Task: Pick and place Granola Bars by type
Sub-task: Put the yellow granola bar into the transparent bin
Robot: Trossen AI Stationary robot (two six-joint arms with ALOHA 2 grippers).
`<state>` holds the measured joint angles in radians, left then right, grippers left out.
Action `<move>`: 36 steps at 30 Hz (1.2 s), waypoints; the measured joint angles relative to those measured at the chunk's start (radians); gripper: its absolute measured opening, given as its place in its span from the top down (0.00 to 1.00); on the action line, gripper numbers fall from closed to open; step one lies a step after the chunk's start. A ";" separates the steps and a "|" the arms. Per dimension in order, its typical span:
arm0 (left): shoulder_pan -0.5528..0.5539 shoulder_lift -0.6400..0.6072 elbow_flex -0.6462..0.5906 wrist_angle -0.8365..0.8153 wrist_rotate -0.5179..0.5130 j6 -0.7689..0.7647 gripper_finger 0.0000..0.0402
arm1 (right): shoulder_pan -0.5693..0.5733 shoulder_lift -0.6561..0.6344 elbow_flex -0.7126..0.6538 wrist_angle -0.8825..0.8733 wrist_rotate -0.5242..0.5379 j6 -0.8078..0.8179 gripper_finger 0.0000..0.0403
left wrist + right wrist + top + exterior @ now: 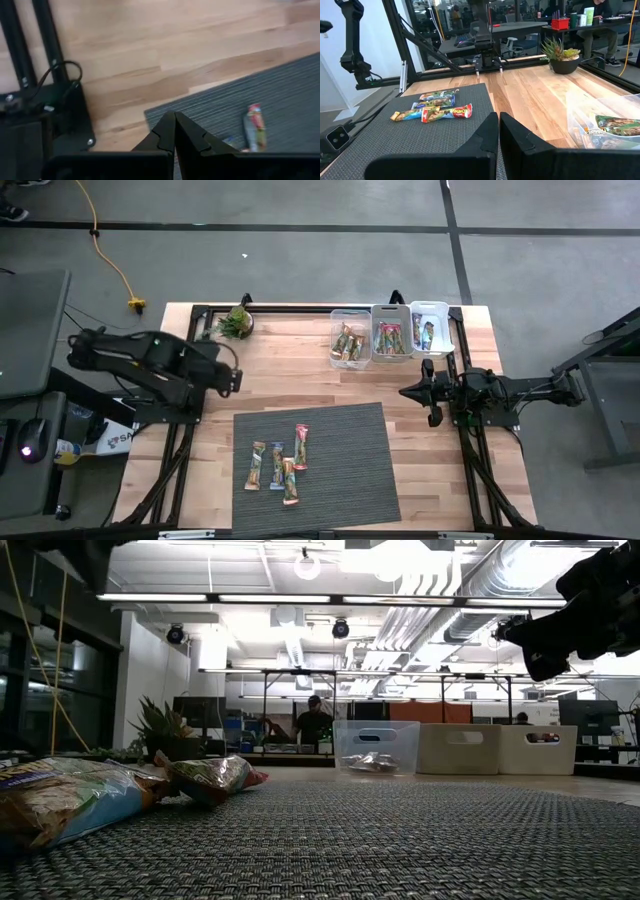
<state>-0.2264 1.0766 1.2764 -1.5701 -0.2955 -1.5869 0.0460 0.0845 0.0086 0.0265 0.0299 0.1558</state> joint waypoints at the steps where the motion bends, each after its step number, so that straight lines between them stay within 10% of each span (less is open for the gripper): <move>1: -0.014 0.002 -0.017 0.003 0.005 -0.020 1.00 | 0.000 0.000 0.000 0.000 0.000 0.000 1.00; 36: -0.082 0.001 -0.459 0.661 0.304 0.013 1.00 | 0.000 0.000 0.000 0.000 0.000 0.000 1.00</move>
<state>-0.3084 1.0779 0.8172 -0.9095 0.0081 -1.5738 0.0457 0.0849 0.0086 0.0265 0.0299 0.1558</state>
